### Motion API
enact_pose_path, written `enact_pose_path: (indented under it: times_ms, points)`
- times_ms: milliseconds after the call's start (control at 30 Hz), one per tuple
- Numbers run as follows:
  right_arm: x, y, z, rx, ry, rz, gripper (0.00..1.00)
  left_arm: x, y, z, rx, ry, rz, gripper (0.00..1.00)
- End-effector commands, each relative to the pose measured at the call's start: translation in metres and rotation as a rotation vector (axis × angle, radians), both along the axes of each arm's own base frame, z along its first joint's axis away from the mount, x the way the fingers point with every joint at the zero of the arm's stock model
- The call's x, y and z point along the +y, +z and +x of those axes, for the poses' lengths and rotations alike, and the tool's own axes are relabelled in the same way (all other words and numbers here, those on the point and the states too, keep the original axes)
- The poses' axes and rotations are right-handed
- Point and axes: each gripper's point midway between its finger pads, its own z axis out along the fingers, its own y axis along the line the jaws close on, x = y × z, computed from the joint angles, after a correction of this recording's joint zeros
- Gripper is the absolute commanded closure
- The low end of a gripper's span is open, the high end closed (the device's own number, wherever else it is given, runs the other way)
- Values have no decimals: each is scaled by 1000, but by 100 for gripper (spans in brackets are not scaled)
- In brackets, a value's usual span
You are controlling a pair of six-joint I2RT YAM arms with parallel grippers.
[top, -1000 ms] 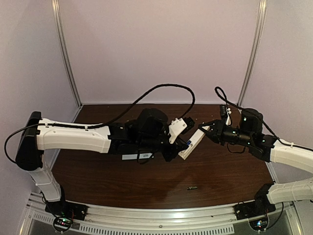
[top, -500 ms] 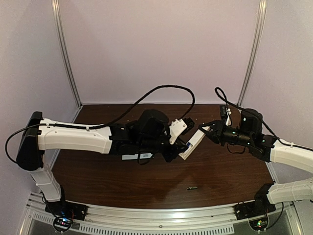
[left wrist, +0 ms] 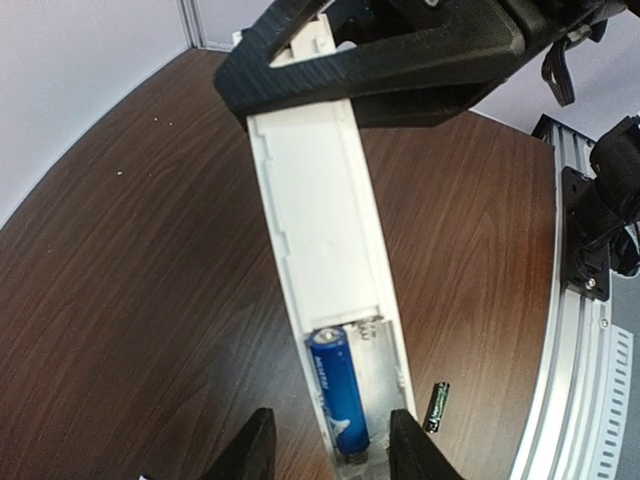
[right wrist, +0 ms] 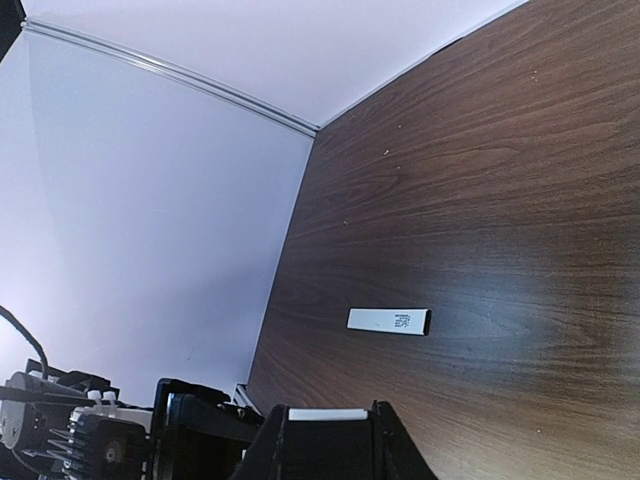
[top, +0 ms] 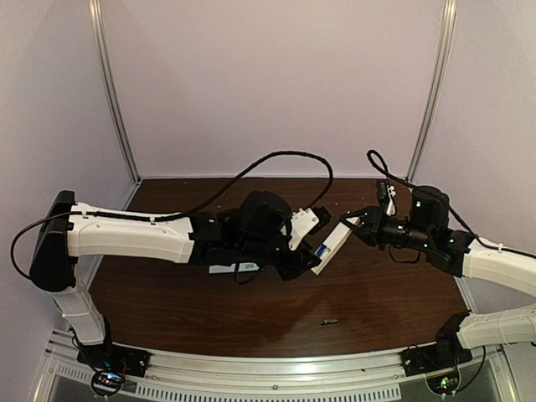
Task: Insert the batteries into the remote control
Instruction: Load the battery into the battery compartment.
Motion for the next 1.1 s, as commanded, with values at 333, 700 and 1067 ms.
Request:
enact_pose_path:
  times_ms: [333,700,1067]
  points:
    - [15,12,-3,-42,97,-42,100,28,61,-15,-138,-156,-141,41]
    - [36,11,-20,9,274,-30,100,46,62,-66,-567,-511,-81,55]
    - [61,9,-36,15,372,-42,100,29,58,-71,-583,-543,-70,66]
